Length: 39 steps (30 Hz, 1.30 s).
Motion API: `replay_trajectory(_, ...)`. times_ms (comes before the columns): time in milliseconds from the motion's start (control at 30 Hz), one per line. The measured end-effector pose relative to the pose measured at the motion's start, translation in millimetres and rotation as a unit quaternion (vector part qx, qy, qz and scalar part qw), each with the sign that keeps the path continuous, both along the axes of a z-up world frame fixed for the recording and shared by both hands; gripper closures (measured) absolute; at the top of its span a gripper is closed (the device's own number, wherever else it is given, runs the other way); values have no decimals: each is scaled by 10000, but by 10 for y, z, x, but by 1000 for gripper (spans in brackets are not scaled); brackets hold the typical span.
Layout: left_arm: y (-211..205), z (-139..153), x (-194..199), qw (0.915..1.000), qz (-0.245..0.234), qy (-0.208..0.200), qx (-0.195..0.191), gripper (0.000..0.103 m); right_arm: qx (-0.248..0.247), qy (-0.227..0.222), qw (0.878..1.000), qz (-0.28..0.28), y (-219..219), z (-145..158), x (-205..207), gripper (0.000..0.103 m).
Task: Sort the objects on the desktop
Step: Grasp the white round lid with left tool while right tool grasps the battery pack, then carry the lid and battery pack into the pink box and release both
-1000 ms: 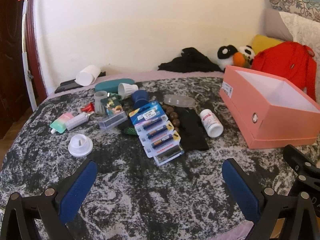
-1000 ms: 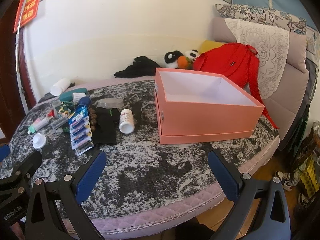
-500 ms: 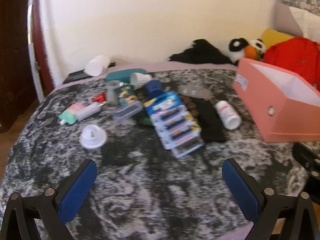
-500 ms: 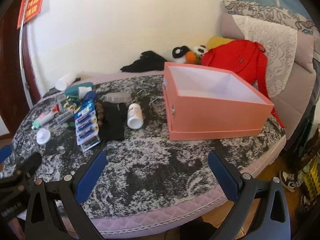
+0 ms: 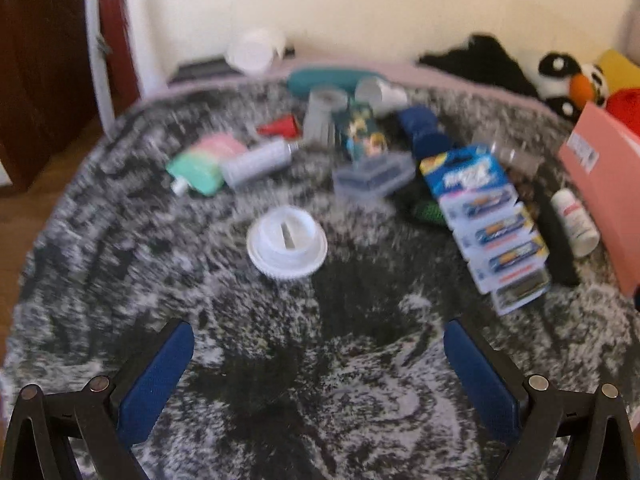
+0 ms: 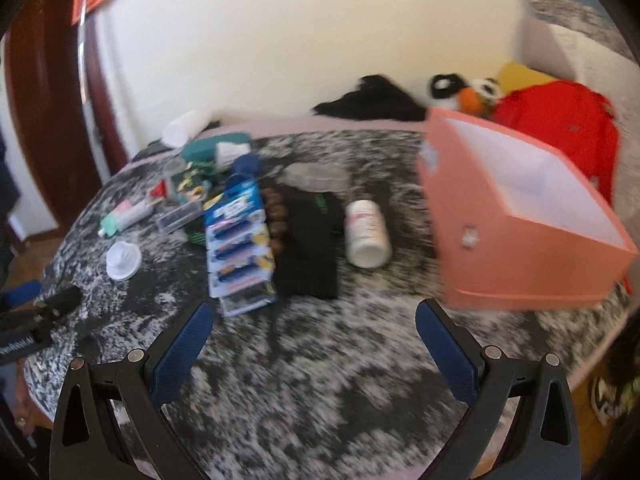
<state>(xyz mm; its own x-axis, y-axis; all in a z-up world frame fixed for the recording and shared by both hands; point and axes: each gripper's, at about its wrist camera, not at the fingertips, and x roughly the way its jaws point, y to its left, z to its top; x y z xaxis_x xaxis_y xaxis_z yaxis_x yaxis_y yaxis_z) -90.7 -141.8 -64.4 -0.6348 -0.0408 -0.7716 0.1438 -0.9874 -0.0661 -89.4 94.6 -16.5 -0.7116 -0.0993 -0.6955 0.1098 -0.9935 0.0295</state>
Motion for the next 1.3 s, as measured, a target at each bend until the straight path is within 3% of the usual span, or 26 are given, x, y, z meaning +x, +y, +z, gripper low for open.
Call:
replay_trajectory(200, -118, -241, -354, 9998, 97, -157, 8, 0, 409, -282, 9967, 638, -475, -311, -465, 0)
replay_trajectory(333, -232, -419, -590, 9988, 296, -338, 169, 0, 912, -288, 9931, 676, -719, -566, -687, 0)
replay_trajectory(500, -281, -547, -786, 9986, 340, -356, 191, 0, 975, -519, 9908, 782, -893, -775, -941, 0)
replay_trajectory(567, -289, -579, -849, 9988, 327, -315, 168, 4, 1127, -470, 9890, 834, -1007, -815, -1005, 0)
replay_trajectory(600, -293, -595, -881, 9989, 320, -295, 157, 15, 1216, -434, 9878, 866, -1066, -835, -1037, 0)
replay_trajectory(633, -297, -611, -913, 9990, 314, -275, 146, 39, 1304, -398, 9866, 899, -1124, -855, -1067, 0)
replay_trajectory(667, -301, -627, -945, 9991, 307, -254, 135, 39, 1391, -351, 9853, 929, -1166, -869, -1087, 1)
replay_trajectory(733, -317, -650, -999, 9992, 302, -213, 151, 39, 1745, -245, 9803, 894, -1226, -910, -1125, 22)
replay_trajectory(767, -347, -633, -999, 9989, 327, -188, 266, 39, 1800, -222, 9783, 1004, -1244, -910, -1128, 23)
replay_trajectory(900, -407, -499, -984, 9981, 393, -23, 470, 39, 1653, -186, 9786, 1214, -1249, -844, -1110, 29)
replay_trajectory(1067, -230, -189, -870, 9988, 174, 381, 256, 39, 1327, -236, 9825, 1283, -1191, -745, -1028, 31)
replay_trajectory(1300, -122, 59, -660, 9977, 57, 622, 273, 39, 1040, -47, 9816, 1601, -1196, -471, -627, 32)
